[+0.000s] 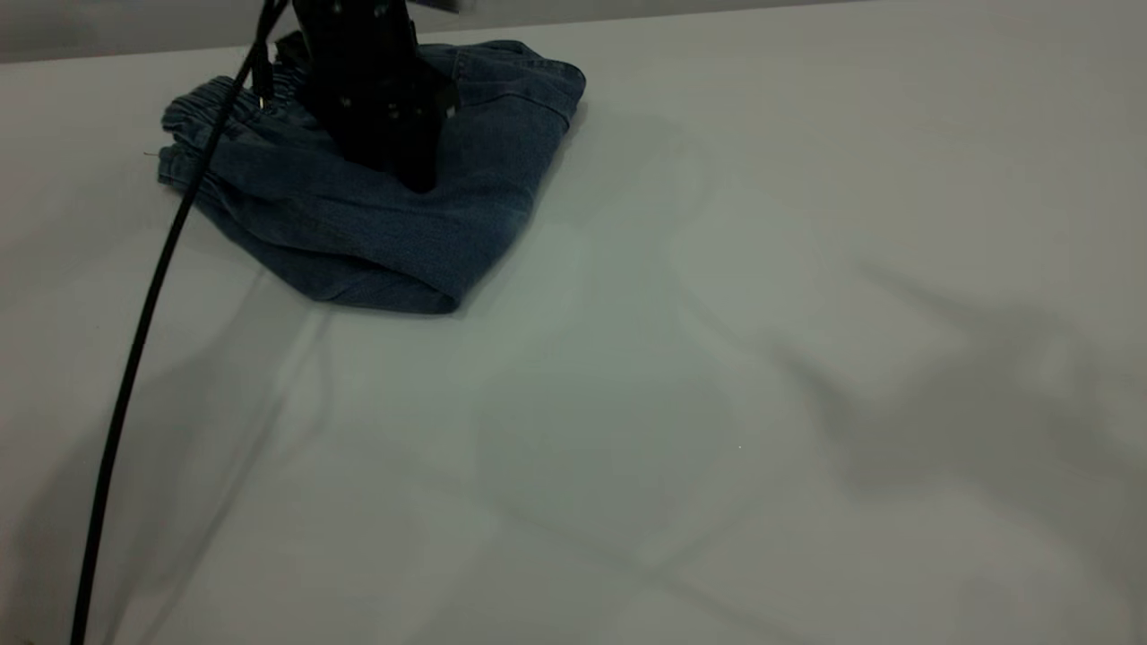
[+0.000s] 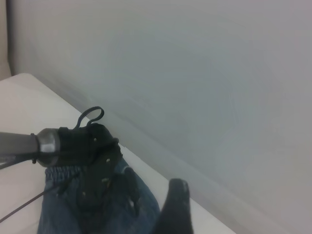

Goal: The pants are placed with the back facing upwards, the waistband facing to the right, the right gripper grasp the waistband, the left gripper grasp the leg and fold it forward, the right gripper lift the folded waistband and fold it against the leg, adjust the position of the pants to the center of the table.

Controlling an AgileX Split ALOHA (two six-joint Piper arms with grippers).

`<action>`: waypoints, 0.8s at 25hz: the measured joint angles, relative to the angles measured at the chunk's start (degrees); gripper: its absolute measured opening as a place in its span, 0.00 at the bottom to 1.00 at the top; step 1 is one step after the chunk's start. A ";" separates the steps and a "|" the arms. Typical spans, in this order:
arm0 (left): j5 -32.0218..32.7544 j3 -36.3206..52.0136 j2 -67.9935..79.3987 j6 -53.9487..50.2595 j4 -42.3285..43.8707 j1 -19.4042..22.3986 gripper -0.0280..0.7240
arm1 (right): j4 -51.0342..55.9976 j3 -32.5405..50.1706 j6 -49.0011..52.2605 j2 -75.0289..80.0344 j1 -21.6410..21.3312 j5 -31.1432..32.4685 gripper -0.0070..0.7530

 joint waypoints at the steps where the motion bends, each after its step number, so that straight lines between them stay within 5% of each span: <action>1: 0.00 -0.06 0.24 0.00 -0.17 0.00 0.65 | 0.05 0.00 -0.17 0.00 0.00 0.00 0.77; 10: 0.83 -0.04 0.61 -5.48 -6.50 -1.11 0.65 | -0.05 0.00 -0.27 0.00 0.00 -0.11 0.77; 20: 0.83 -0.59 0.76 -11.25 -6.57 -8.57 0.65 | -0.17 0.00 -0.33 0.00 0.00 -0.98 0.77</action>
